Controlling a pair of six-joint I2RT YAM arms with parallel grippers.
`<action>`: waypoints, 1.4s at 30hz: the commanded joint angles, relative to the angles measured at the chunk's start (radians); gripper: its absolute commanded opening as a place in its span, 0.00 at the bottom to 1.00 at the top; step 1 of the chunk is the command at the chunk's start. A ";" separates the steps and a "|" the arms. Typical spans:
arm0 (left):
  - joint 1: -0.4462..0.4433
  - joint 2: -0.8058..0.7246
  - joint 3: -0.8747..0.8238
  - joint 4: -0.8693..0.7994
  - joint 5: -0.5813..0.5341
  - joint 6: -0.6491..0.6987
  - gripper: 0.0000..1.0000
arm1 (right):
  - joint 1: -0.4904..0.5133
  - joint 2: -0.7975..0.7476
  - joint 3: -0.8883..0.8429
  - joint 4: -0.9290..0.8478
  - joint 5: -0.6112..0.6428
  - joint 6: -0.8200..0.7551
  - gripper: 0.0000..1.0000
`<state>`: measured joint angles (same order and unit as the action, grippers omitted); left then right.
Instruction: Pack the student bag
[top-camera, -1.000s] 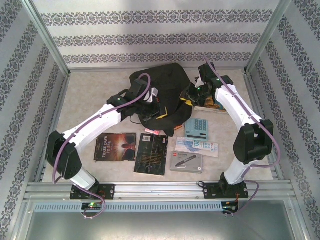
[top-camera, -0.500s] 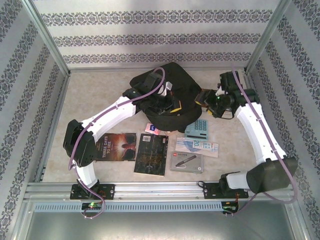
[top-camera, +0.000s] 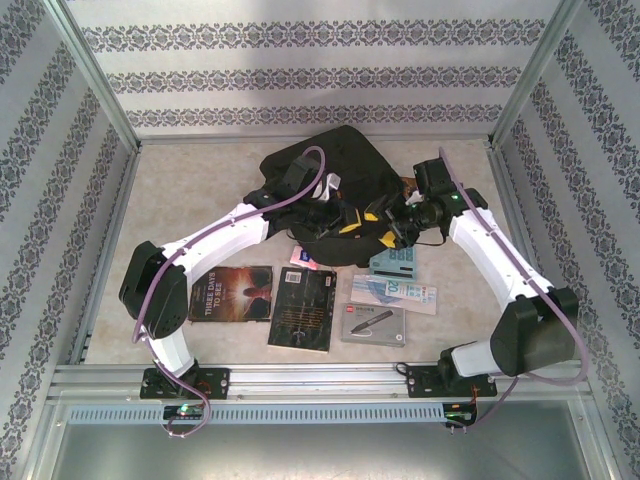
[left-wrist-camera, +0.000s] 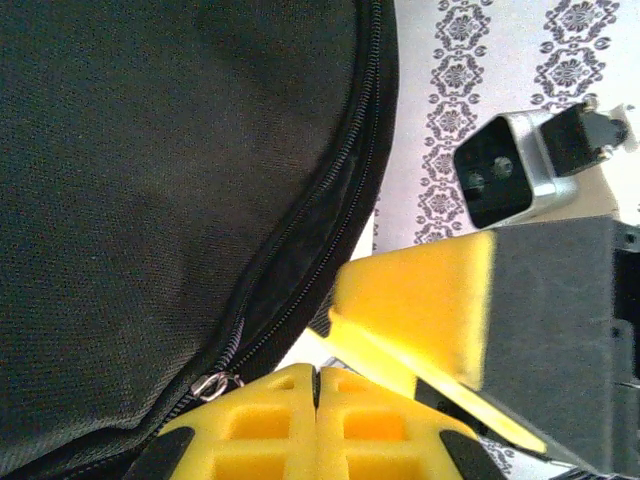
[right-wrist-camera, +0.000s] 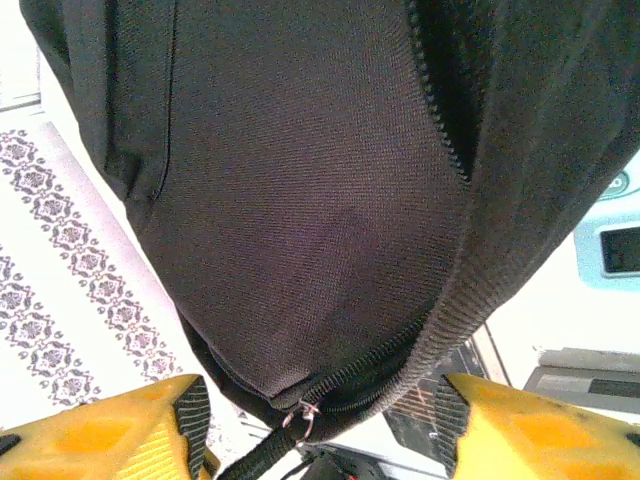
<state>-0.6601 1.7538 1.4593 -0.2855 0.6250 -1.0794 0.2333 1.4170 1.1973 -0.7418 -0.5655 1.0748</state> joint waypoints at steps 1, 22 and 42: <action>-0.009 -0.040 0.011 0.077 0.015 -0.016 0.00 | 0.010 0.031 0.025 -0.044 0.034 0.043 0.58; 0.027 -0.122 -0.065 -0.057 -0.032 0.083 0.00 | 0.044 0.107 0.073 -0.139 0.145 -0.015 0.00; 0.220 -0.280 -0.243 -0.096 -0.070 0.159 0.00 | 0.037 0.102 0.072 -0.197 0.179 -0.105 0.00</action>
<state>-0.4797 1.5169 1.2209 -0.3702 0.5652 -0.9565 0.2729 1.5143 1.2484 -0.8833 -0.4492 1.0130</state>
